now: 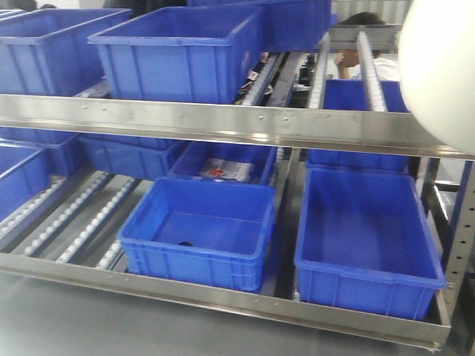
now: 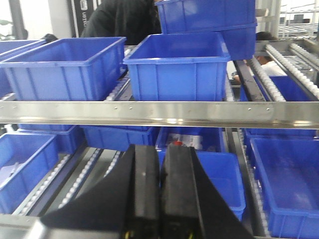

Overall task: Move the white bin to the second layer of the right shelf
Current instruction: 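Drive closer so the held bin is above the second-layer rollers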

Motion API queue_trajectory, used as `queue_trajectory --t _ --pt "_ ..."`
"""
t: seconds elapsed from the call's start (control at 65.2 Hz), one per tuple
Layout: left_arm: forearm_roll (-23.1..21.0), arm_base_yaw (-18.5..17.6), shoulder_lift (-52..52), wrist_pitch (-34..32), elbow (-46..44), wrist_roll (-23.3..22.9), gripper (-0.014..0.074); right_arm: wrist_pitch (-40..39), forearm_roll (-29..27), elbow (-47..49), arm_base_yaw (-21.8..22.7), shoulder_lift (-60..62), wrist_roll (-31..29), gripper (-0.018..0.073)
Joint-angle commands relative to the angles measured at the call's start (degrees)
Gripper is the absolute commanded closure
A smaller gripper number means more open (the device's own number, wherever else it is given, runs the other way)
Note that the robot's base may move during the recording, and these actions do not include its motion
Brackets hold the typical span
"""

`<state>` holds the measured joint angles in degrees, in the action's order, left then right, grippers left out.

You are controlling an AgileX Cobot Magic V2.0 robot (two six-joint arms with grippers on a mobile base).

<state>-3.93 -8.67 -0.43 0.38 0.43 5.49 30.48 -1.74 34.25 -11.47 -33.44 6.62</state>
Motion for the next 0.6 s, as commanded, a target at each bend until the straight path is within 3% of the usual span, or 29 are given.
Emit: queue_trajectory --t 0.0,0.583 --pt "-0.3 -0.1 -0.8 -5.0 1.9 -0.4 0.0512 -5.7 0.0 1.8 0.3 0.0 0.0 0.0535" --pt "-0.3 -0.1 -0.8 -5.0 1.9 -0.4 0.0512 -5.7 0.0 1.8 0.3 0.0 0.0 0.0535"
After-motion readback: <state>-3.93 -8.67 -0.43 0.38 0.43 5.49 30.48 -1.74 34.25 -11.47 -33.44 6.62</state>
